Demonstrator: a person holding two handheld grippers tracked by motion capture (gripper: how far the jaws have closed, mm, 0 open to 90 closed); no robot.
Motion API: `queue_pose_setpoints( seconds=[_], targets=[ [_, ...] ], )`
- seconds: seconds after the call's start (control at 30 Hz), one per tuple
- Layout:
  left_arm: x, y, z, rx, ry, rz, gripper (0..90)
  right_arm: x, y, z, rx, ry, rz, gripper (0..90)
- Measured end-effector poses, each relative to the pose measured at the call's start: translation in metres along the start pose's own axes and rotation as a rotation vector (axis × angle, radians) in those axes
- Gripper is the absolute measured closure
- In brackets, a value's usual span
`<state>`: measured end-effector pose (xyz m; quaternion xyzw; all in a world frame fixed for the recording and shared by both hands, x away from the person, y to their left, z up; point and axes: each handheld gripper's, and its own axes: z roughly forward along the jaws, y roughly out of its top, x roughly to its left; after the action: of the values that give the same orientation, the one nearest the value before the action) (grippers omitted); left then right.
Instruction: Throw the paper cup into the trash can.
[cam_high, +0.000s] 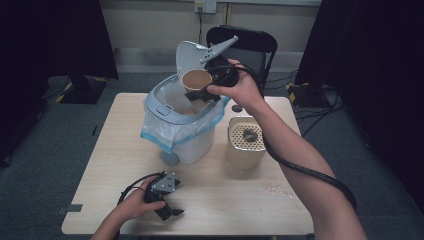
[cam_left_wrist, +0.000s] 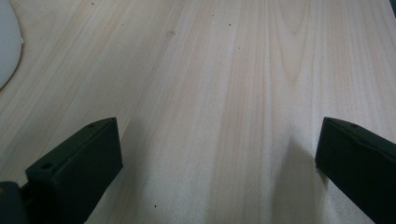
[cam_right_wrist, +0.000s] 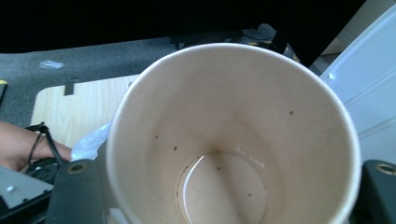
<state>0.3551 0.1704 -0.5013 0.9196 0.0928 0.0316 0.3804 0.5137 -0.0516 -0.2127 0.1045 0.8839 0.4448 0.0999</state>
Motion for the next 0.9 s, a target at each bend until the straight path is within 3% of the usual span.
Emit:
queue_pose_setpoints(
  seconds=[0.9],
  targets=[
    [0.000, 0.000, 0.000, 0.000, -0.001, 0.000, 0.0, -0.011, -0.001, 0.045, 0.012, -0.026, 0.025, 24.8]
  ],
)
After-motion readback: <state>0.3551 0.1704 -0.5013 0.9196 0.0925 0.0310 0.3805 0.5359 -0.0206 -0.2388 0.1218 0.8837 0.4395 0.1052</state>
